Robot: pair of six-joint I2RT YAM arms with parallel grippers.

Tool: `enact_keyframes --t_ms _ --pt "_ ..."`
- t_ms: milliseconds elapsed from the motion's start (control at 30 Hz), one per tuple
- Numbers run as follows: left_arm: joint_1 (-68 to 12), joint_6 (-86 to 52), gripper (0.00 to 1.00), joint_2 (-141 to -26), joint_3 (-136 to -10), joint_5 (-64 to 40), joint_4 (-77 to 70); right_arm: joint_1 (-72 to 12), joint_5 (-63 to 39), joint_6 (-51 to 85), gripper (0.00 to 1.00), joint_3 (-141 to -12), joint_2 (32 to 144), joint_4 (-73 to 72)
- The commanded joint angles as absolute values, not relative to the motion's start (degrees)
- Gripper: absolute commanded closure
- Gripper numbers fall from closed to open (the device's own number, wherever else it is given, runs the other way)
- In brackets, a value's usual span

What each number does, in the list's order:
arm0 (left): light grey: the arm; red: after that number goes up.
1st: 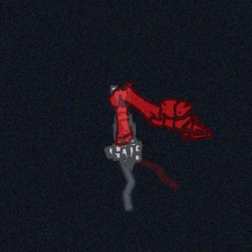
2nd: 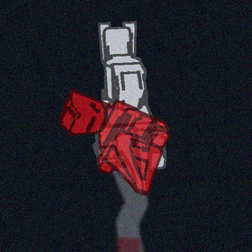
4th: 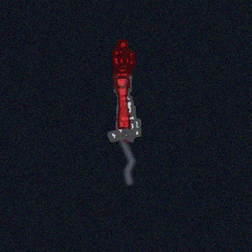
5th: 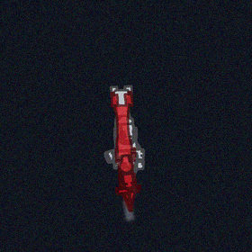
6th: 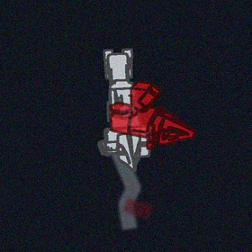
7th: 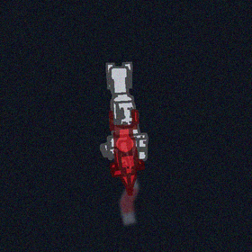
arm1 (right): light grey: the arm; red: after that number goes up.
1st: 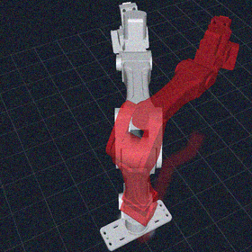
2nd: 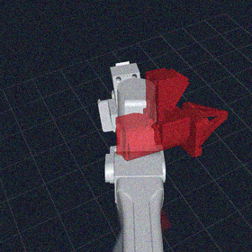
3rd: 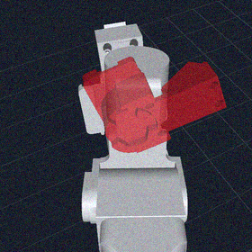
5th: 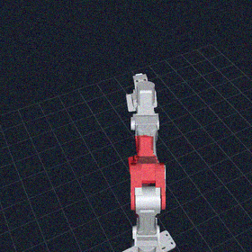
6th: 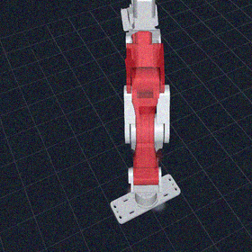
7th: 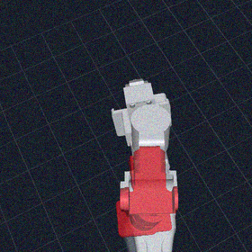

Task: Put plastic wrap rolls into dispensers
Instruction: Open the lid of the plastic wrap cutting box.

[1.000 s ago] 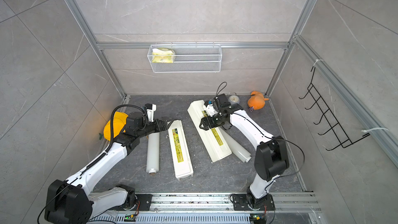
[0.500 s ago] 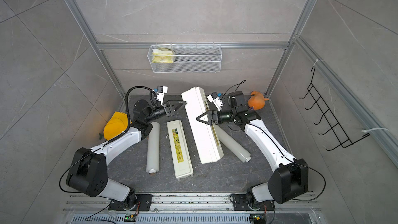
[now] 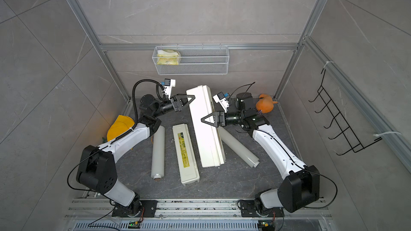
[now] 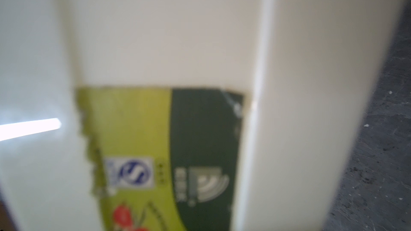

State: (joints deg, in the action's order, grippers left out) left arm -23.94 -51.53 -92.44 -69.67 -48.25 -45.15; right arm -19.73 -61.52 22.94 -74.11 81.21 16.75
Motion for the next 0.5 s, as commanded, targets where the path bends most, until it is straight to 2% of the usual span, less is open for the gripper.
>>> enact_keyframes --t_ms 0,67,133,300,467 --pt "-25.7 -50.5 0.0 -92.9 -73.5 -50.1 -40.2 -21.7 -63.6 21.6 0.24 -74.7 80.3 16.7" --pt "-25.7 -49.0 0.0 -92.5 -73.0 -49.3 -38.4 -21.7 -64.1 21.4 0.24 -74.7 80.2 16.7" --pt "-25.7 -50.9 0.0 -92.5 -72.0 -49.7 -42.6 -21.8 -65.3 21.6 0.24 -74.7 80.1 16.0" --pt "-26.3 -56.7 0.0 -94.9 -74.8 -57.8 -48.9 -21.8 -69.3 21.6 0.25 -75.3 80.0 14.9" --pt "-26.9 -54.8 0.0 -93.3 -74.2 -58.9 -46.6 -22.2 -71.8 20.1 0.25 -76.4 79.8 15.7"
